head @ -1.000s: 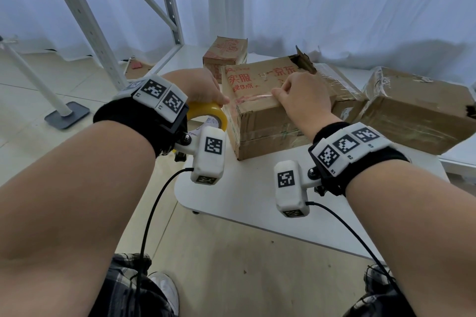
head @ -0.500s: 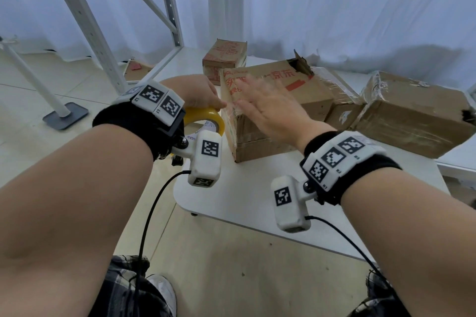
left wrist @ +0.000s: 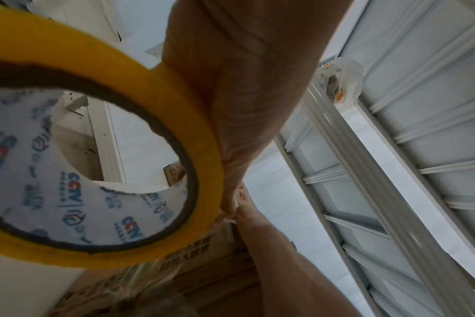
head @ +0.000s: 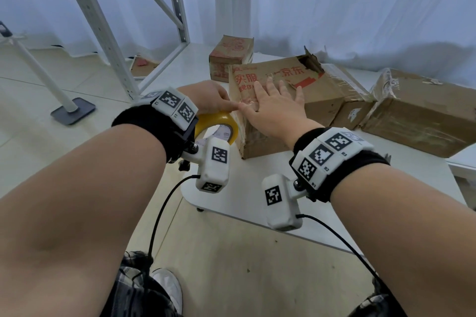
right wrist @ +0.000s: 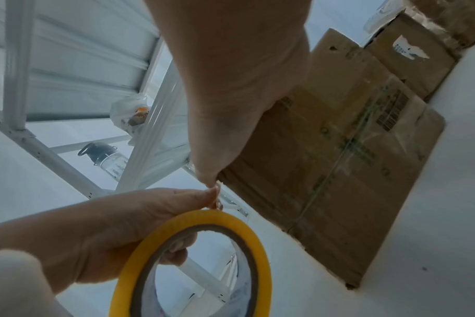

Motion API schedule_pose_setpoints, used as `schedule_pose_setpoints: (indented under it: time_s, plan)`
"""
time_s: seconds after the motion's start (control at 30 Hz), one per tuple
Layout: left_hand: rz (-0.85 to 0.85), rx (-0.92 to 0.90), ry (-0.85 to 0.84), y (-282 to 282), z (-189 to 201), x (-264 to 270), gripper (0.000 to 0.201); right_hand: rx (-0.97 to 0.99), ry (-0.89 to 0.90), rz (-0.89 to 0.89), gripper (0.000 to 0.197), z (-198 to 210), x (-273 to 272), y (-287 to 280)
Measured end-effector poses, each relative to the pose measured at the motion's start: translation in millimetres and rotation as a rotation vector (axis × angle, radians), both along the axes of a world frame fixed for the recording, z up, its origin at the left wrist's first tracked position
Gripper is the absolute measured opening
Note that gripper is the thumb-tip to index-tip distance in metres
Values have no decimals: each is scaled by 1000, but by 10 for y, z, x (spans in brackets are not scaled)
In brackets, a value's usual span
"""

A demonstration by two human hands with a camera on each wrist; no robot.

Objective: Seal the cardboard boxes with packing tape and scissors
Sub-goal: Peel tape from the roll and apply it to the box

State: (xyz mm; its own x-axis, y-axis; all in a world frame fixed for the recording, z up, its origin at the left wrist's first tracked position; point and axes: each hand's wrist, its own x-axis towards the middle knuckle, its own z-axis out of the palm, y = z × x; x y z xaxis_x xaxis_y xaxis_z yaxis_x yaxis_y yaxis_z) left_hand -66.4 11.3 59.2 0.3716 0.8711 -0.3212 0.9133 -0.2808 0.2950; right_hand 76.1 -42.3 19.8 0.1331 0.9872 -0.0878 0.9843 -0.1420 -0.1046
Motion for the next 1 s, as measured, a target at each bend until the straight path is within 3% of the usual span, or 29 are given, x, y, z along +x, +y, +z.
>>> schedule_pose_setpoints:
  time_s: [0.2, 0.33, 0.43, 0.53, 0.63, 0.8, 1.0]
  plan:
    - [13, 11, -48, -14, -52, 38, 43, 37, -39, 1, 79, -20, -24, -12]
    - [59, -14, -42, 3, -74, -25, 60, 64, -75, 0, 77, -47, -60, -7]
    - [120, -138, -127, -3, -104, -107, 65, 81, -75, -13, 74, -68, -89, -2]
    - [152, -255, -287, -60, -119, -152, 57, 101, -64, -15, 73, -84, -94, -2]
    - [154, -275, -345, -107, -133, -165, 46, 118, -57, -1, 75, -97, -66, -13]
    - [189, -418, -434, -226, -103, -216, 36, 105, -41, 107, 73, -81, 14, -26]
    - [195, -377, -488, -494, -300, -100, 49, 21, 2, 303, 67, 16, 309, -157]
